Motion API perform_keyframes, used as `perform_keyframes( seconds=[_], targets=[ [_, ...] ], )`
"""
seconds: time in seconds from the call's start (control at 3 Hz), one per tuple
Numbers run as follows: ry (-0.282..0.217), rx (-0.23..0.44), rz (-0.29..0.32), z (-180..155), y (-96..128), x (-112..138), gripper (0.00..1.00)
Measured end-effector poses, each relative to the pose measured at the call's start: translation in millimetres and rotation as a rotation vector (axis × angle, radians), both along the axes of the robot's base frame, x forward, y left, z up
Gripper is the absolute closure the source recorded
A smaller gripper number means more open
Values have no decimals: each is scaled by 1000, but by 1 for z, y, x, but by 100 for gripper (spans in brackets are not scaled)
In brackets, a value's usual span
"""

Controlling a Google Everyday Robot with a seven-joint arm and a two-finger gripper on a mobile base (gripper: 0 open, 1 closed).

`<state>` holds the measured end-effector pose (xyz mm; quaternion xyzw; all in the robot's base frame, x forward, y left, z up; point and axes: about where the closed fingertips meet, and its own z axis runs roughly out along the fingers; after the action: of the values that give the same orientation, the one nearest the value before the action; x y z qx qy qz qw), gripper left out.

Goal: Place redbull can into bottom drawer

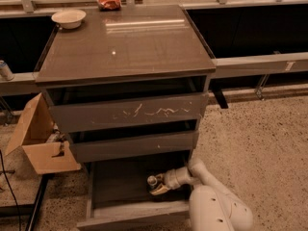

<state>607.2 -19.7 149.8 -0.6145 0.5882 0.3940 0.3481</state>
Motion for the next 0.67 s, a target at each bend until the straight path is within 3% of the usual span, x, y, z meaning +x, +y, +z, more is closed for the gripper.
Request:
perform_keyframes(
  seconds=[0.67],
  targets=[
    [0,0,0,0,0,0,7]
  ],
)
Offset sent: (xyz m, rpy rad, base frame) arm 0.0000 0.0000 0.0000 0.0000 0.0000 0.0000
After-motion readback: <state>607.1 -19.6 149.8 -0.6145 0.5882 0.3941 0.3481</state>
